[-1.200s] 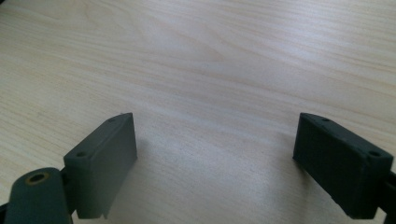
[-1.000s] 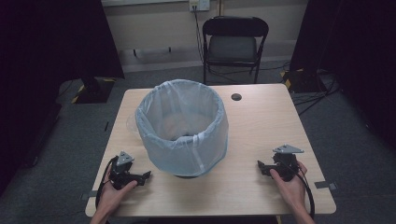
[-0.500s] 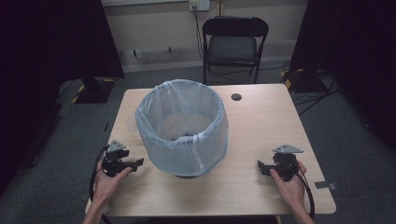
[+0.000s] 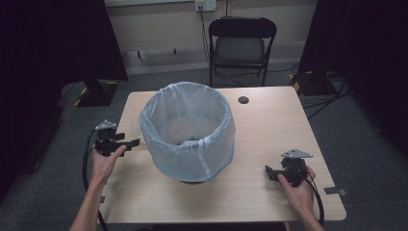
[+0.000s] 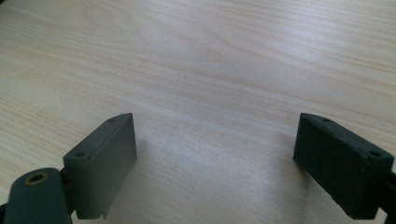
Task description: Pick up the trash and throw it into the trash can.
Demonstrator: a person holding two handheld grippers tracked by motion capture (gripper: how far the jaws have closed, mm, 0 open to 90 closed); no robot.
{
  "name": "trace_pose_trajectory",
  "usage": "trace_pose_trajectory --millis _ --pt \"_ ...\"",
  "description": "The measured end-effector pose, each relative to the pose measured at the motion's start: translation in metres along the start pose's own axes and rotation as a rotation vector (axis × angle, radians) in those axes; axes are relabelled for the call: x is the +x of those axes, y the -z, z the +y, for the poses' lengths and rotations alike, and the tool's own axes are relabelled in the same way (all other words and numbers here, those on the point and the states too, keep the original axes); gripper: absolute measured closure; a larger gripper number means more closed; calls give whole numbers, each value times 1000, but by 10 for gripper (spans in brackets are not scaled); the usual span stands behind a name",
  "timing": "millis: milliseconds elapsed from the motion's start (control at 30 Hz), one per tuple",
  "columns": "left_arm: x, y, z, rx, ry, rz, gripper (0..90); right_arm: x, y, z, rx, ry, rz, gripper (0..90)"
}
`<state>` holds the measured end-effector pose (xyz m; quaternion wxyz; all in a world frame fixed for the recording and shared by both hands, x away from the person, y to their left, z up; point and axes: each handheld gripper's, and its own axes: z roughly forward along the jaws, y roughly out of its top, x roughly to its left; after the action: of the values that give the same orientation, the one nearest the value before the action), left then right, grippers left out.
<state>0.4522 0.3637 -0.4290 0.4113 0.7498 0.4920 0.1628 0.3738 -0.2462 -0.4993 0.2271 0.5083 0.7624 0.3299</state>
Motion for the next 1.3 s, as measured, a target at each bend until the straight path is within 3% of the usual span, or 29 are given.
trace_pose_trajectory --millis 333,367,500,567,633,733,800,967,1000,1067,1167,1200,1300 --pt "27 -23 28 -3 38 -13 169 0 0 0 0 0 0 120" --pt "29 -34 32 45 29 -20 167 0 0 0 0 0 0 120" --pt "35 -47 33 45 50 -15 166 0 0 0 0 0 0 120" --pt "38 -54 30 45 70 -32 165 0 0 0 0 0 0 120" --pt "37 -58 29 61 66 -35 166 0 0 0 0 0 0 120" --pt "34 -61 30 49 56 -50 164 0 0 0 0 0 0 120" --pt "31 -64 31 59 46 -35 139 0 0 0 0 0 0 120" --pt "31 -71 29 51 80 -59 131 0 0 0 0 0 0 120" --pt "34 -72 29 56 110 -75 132 0 0 0 0 0 0 120" --pt "34 -72 29 47 117 -81 146 0 0 0 0 0 0 120" --pt "35 -68 29 41 121 -80 278 0 0 0 0 0 0 120" --pt "36 -66 29 38 126 -78 278 0 0 0 0 0 0 120" --pt "34 -60 31 36 101 -69 354 0 0 0 -1 0 -1 120"
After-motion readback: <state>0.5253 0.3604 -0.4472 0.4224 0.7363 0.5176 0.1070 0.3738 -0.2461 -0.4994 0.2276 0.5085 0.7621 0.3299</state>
